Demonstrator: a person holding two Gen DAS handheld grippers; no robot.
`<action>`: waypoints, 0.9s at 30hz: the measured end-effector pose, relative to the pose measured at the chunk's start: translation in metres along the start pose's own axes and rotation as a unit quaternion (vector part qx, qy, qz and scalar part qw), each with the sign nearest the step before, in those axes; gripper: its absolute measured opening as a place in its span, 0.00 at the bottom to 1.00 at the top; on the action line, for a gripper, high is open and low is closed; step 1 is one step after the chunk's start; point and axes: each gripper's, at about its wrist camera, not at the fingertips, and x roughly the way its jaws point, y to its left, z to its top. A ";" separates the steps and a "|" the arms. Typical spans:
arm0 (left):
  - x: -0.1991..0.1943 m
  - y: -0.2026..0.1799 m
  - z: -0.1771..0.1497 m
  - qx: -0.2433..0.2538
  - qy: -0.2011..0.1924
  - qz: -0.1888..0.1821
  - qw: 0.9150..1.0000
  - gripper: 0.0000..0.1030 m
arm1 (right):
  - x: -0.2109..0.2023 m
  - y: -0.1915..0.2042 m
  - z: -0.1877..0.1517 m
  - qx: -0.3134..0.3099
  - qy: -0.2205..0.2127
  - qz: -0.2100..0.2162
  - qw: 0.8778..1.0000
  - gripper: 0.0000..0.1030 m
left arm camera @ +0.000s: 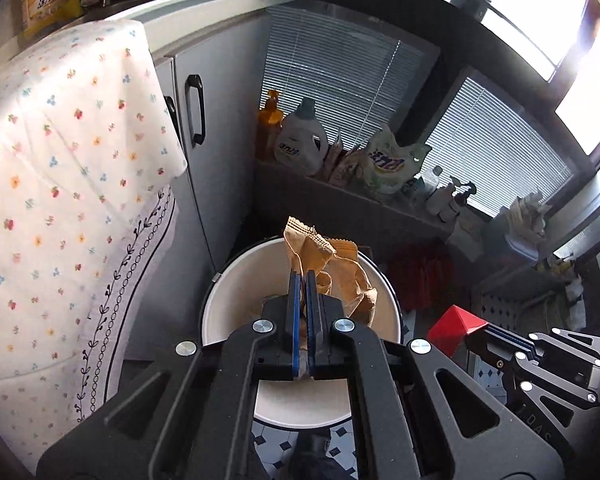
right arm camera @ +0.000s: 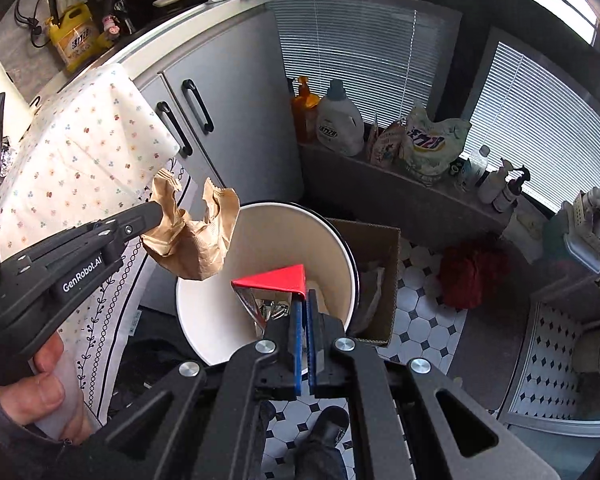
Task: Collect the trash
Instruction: 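Carry the brown paper and red scrap in both grippers over the white bucket, then open both grippers over the white bucket to drop the papers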
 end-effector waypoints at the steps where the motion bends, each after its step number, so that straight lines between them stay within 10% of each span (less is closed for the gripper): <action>1: 0.005 0.001 -0.002 -0.001 0.005 -0.001 1.000 0.04 | 0.004 -0.001 -0.001 0.002 0.002 -0.001 1.000 0.03; 16: 0.036 0.019 -0.012 -0.002 0.035 -0.016 0.999 0.06 | 0.027 0.004 -0.013 0.013 0.015 -0.012 1.000 0.03; 27: 0.019 0.032 -0.008 -0.005 0.018 -0.013 1.000 0.60 | 0.021 0.016 -0.003 0.003 0.006 -0.010 1.000 0.03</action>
